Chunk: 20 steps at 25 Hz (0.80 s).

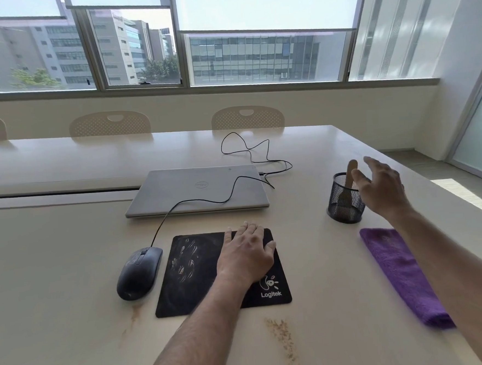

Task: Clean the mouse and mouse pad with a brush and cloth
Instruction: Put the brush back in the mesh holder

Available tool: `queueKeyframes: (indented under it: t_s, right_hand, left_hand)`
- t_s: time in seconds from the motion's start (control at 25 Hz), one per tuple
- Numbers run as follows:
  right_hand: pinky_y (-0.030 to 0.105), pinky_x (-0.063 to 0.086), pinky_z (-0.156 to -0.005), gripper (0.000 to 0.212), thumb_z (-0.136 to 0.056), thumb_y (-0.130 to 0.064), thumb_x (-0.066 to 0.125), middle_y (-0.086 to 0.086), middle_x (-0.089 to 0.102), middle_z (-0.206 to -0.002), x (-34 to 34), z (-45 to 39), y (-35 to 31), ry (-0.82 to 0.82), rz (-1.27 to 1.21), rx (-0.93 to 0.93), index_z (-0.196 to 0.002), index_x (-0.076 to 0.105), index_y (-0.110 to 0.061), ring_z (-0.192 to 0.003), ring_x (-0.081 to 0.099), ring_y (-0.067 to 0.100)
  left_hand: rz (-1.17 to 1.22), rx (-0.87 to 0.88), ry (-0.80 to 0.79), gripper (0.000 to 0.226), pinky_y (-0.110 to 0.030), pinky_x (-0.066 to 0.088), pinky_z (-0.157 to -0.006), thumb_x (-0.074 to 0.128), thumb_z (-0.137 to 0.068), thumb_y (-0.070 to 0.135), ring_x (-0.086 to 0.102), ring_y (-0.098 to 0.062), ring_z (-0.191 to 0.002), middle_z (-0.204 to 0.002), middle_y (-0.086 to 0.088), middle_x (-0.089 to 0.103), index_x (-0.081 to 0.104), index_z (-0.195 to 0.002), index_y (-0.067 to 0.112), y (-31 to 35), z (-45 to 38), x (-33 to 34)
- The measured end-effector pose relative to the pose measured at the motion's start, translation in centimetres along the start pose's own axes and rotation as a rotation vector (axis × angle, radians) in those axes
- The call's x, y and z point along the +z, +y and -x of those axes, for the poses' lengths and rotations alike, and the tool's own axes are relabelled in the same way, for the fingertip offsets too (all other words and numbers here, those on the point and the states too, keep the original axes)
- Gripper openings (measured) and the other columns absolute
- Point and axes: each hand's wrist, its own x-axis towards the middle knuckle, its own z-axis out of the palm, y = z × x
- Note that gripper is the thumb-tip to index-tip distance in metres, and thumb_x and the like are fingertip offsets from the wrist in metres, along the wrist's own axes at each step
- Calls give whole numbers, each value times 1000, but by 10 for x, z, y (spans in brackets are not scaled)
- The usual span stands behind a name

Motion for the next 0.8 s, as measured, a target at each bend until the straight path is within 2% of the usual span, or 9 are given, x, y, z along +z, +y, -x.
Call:
queueKeyframes:
  t_s: [0.08, 0.16, 0.2, 0.28, 0.4, 0.56, 0.68, 0.8]
  right_hand:
    - [51, 34, -111, 60, -92, -46, 46, 17, 52, -144, -1, 18, 8, 3, -29, -31, -141, 48, -11, -135, 42, 37]
    - [47, 35, -109, 59, -89, -45, 46, 18, 57, -138, -3, 39, 16, 8, -47, -44, -136, 53, -10, -130, 48, 37]
    - [44, 36, -108, 53, -92, -40, 50, 19, 58, -136, -5, 48, 21, 7, -48, -44, -134, 55, -8, -128, 49, 37]
    - [42, 36, -107, 41, -96, -28, 58, 20, 59, -135, -10, 66, 35, 8, -31, -22, -132, 57, -7, -126, 52, 37]
    - [42, 41, -104, 42, -94, -29, 61, 19, 60, -133, -23, 89, 57, -32, 48, 30, -131, 58, -9, -118, 58, 36]
    - [42, 37, -111, 59, -90, -49, 62, 11, 54, -143, -32, 112, 70, -220, 220, -21, -139, 52, -17, -133, 48, 29]
    - [43, 16, -121, 71, -93, -63, 45, 9, 33, -159, -30, 121, 70, -335, 397, -57, -151, 36, -23, -149, 25, 23]
    - [43, 0, -123, 81, -91, -73, 29, 6, 9, -167, -27, 122, 70, -474, 495, -20, -157, 17, -28, -154, 4, 20]
  left_hand:
    - [1, 10, 77, 48, -43, 15, -121, 37, -100, 43, 28, -15, -146, -153, 1, 43, 50, -139, 18, 2, 4, 1]
    - [-33, 12, 187, 35, -38, 34, -109, 42, -96, 37, 51, -20, -125, -127, 2, 63, 66, -113, 18, 2, 9, 0]
    - [-45, 5, 224, 31, -37, 41, -100, 43, -94, 35, 57, -21, -112, -113, 3, 67, 69, -101, 18, 2, 10, -1]
    - [-48, -6, 255, 29, -36, 46, -91, 45, -93, 31, 59, -21, -99, -99, 3, 69, 70, -91, 17, 2, 12, -2]
    - [-55, -12, 256, 28, -34, 48, -87, 46, -94, 28, 60, -21, -97, -100, 1, 69, 72, -93, 17, 3, 12, -2]
    - [-45, 1, 242, 29, -32, 46, -93, 45, -96, 30, 59, -20, -104, -109, 3, 70, 72, -102, 20, 1, 14, 0]
    - [-31, 18, 251, 29, -32, 43, -99, 45, -96, 30, 60, -20, -108, -114, 4, 70, 71, -105, 21, -2, 16, 3]
    - [-25, 33, 252, 28, -32, 41, -100, 44, -97, 29, 61, -21, -110, -114, 1, 69, 69, -101, 19, -3, 16, 4]
